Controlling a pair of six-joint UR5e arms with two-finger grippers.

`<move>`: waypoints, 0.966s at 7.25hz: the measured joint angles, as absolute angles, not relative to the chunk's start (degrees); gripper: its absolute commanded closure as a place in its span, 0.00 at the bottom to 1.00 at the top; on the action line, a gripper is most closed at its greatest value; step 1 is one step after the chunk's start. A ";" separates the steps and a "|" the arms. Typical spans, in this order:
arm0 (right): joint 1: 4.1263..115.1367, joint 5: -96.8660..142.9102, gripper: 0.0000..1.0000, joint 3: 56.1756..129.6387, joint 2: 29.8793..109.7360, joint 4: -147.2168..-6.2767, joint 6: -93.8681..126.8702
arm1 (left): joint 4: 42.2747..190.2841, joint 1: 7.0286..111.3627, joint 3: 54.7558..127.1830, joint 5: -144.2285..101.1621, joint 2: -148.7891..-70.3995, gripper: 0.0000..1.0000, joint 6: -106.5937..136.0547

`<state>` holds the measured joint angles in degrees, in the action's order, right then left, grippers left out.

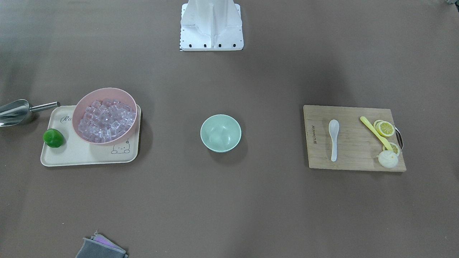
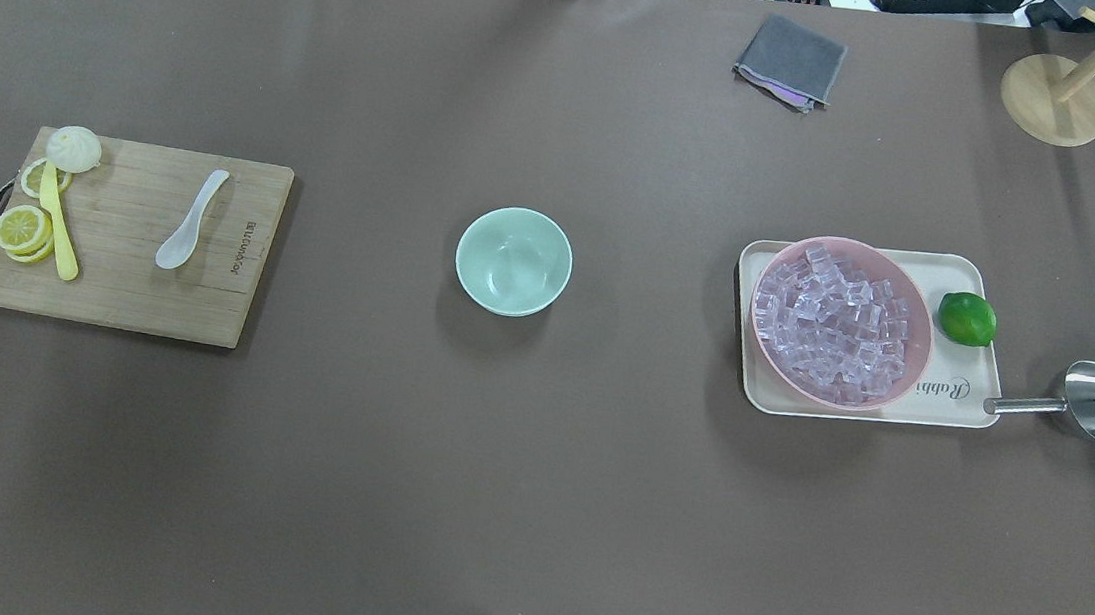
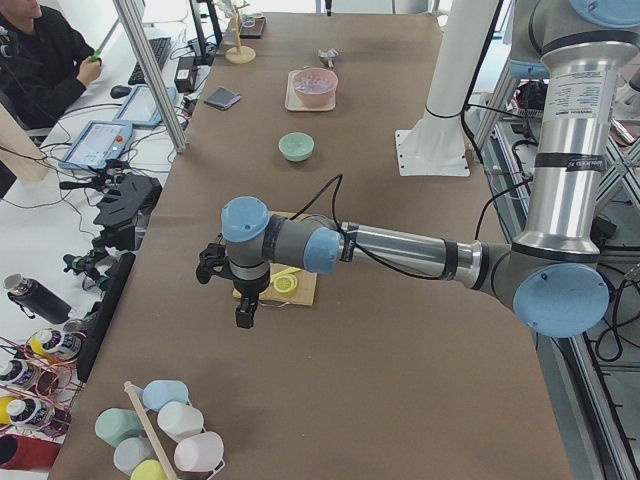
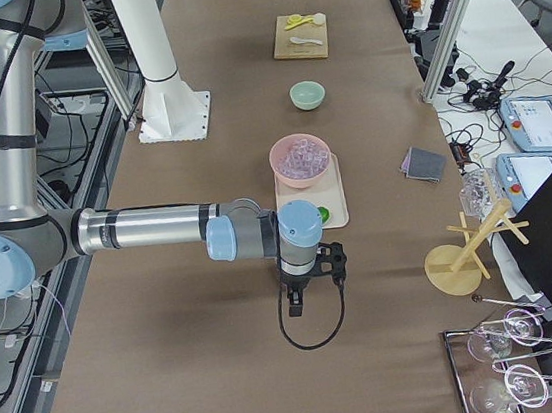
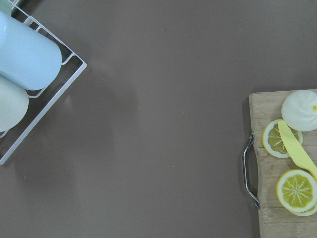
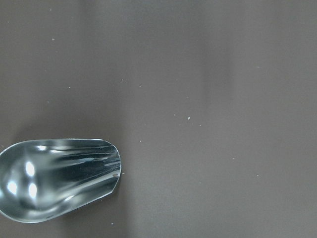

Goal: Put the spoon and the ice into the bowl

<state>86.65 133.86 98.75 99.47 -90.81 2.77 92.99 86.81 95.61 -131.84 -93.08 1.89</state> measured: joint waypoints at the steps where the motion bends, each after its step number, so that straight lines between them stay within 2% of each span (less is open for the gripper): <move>1: 86.66 133.86 0.00 98.73 99.43 -90.81 2.82 | 92.93 86.83 96.03 -131.84 -92.66 0.02 1.82; 7: 86.63 133.86 0.00 98.57 99.12 -90.88 2.90 | 92.98 86.83 96.25 -131.89 -91.27 0.02 1.56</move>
<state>86.63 133.86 98.57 99.12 -90.88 2.90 92.98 86.83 96.25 -131.89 -91.27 1.56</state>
